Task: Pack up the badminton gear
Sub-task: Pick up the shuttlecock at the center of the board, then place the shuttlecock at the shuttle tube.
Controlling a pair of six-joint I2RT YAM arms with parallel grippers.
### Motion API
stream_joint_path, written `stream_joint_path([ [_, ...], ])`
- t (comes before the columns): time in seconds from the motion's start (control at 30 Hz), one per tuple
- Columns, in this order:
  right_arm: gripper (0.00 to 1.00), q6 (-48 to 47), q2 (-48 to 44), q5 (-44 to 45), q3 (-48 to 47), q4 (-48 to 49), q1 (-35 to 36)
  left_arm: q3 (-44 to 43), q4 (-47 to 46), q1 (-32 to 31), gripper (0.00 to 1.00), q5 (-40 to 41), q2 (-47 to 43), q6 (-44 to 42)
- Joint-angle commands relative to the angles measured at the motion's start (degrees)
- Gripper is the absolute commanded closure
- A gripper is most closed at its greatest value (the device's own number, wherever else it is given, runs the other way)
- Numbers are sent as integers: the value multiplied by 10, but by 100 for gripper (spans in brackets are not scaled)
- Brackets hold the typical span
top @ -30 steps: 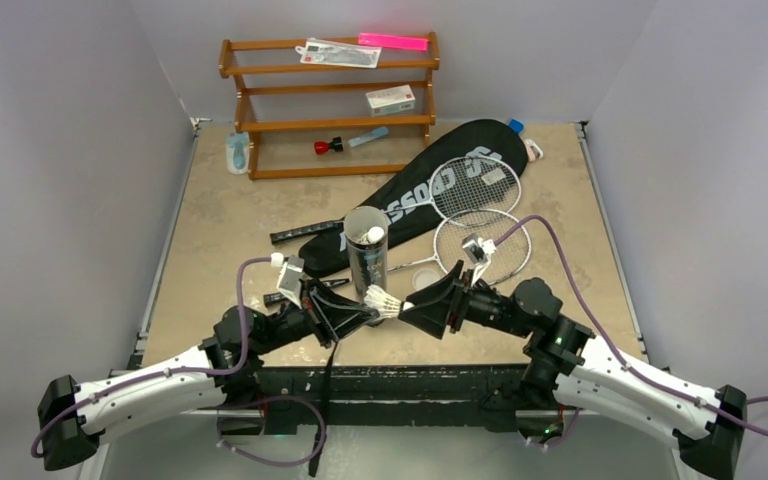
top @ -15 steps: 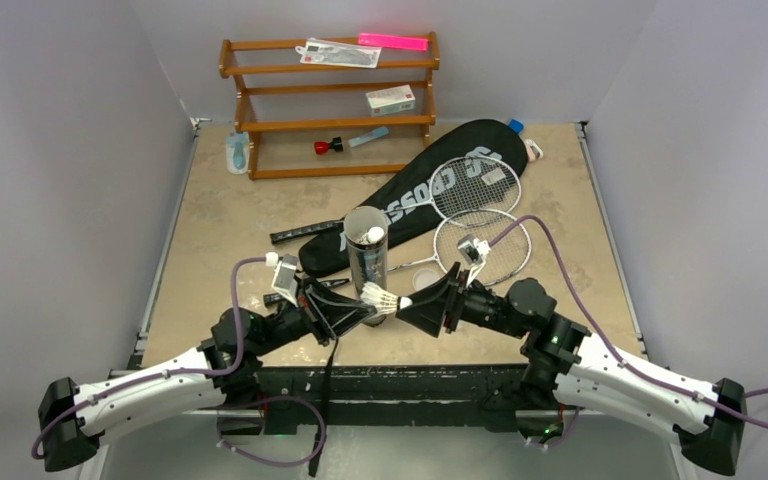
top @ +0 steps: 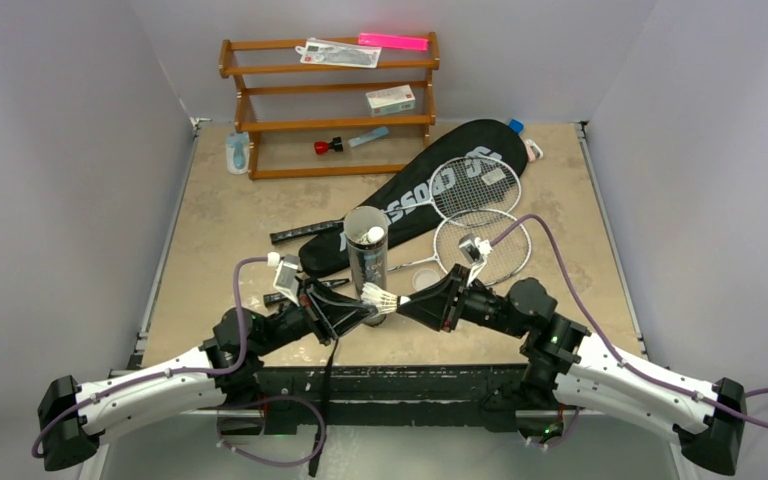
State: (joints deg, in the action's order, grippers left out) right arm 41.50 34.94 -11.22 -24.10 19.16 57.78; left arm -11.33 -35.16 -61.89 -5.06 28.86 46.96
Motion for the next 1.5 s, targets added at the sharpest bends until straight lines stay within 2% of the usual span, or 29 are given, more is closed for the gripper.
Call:
stream_joint_path([
  [0.0, 91, -13, -2, 32, -29, -19, 3, -1, -9, -2, 89, 0, -7, 2],
  [0.07, 95, -21, -5, 56, -55, -85, 4, -17, 32, -2, 67, -7, -17, -9],
  [0.2, 96, -57, 4, 30, -134, -249, 4, -87, 202, -2, 45, -24, -40, -48],
  [0.33, 95, -105, 15, 15, -206, -392, 3, -166, 381, -2, 39, 1, -58, -92],
  [0.4, 95, -122, 28, 15, -236, -454, 4, -187, 436, -2, 35, 33, -68, -103],
  [0.53, 94, -138, 52, 30, -278, -530, 4, -214, 491, -2, 28, 97, -71, -138],
  [0.67, 95, -146, 63, 85, -313, -584, 3, -240, 524, -2, 27, 129, -35, -185],
  [0.8, 95, -159, 74, 136, -350, -616, 4, -240, 490, -2, 23, 136, 0, -268],
  [0.93, 95, -174, 83, 151, -375, -624, 4, -225, 422, -2, 17, 141, 11, -349],
  [1.07, 95, -181, 88, 156, -386, -626, 3, -203, 352, -2, 5, 124, 24, -407],
  [1.23, 95, -185, 89, 149, -386, -614, 4, -189, 287, -2, 0, 120, 57, -433],
  [1.47, 95, -204, 113, 168, -412, -630, 3, -194, 225, -2, 0, 145, 116, -457],
])
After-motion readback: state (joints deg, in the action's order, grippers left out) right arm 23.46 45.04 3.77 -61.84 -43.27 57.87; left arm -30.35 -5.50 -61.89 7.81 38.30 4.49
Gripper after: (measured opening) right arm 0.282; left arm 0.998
